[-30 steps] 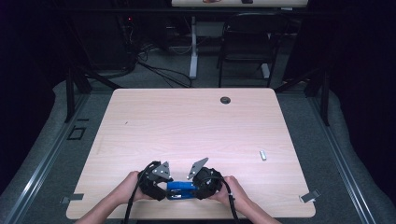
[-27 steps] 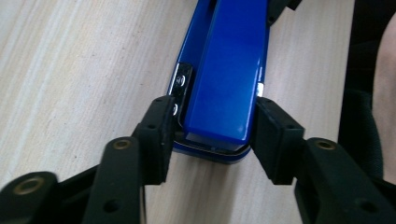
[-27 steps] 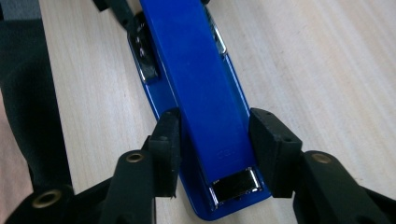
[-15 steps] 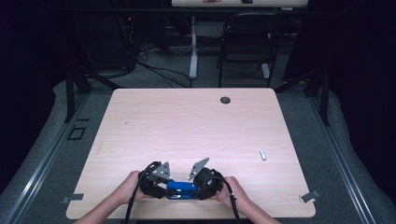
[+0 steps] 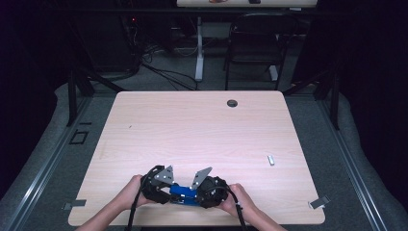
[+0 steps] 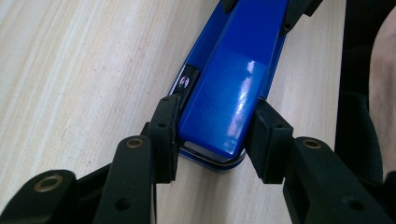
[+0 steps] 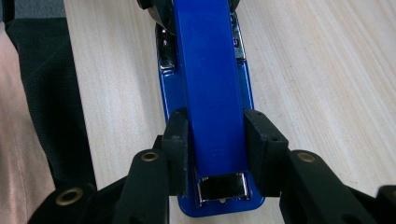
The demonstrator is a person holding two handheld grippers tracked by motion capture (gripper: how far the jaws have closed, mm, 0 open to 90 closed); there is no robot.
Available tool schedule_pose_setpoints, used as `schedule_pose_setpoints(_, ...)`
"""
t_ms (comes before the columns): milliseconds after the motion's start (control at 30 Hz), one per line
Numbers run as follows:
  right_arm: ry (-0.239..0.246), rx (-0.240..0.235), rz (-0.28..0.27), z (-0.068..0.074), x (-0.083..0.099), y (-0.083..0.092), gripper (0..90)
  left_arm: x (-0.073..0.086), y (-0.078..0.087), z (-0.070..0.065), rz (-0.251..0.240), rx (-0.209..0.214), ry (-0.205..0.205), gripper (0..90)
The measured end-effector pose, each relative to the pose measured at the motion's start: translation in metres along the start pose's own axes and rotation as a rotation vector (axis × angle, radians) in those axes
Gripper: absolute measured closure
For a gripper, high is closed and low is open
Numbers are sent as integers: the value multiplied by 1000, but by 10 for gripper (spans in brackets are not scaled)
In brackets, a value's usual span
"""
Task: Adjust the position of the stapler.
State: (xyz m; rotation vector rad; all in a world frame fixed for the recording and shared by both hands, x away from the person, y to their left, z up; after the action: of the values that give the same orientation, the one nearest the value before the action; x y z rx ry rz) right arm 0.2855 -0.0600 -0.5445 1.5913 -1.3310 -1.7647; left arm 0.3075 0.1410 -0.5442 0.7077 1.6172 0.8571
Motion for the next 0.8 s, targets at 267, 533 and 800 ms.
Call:
schedule_pose_setpoints(267,-10,21,-9,-3,0,8,638,-5,0,1,-30,-25,9,573)
schedule_pose_setpoints(533,-43,46,3,-9,3,6,643,-13,-9,12,-20,-36,12,552)
schedule_pose_setpoints(800,-75,75,26,-15,4,9,642,-22,-13,22,-26,-33,13,546)
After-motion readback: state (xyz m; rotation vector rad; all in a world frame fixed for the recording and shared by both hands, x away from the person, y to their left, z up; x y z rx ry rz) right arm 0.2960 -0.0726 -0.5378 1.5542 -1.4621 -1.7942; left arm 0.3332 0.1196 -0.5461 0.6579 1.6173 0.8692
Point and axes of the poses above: each handheld gripper's, and its own axes: y roughly backward along the jaws, x roughly out of its underside, z roughly to its left, the point moved 1 cm from there along -y, roughly forward along the jaws, and after that the axes turned 5 degrees about x, right-handed, at the moved point
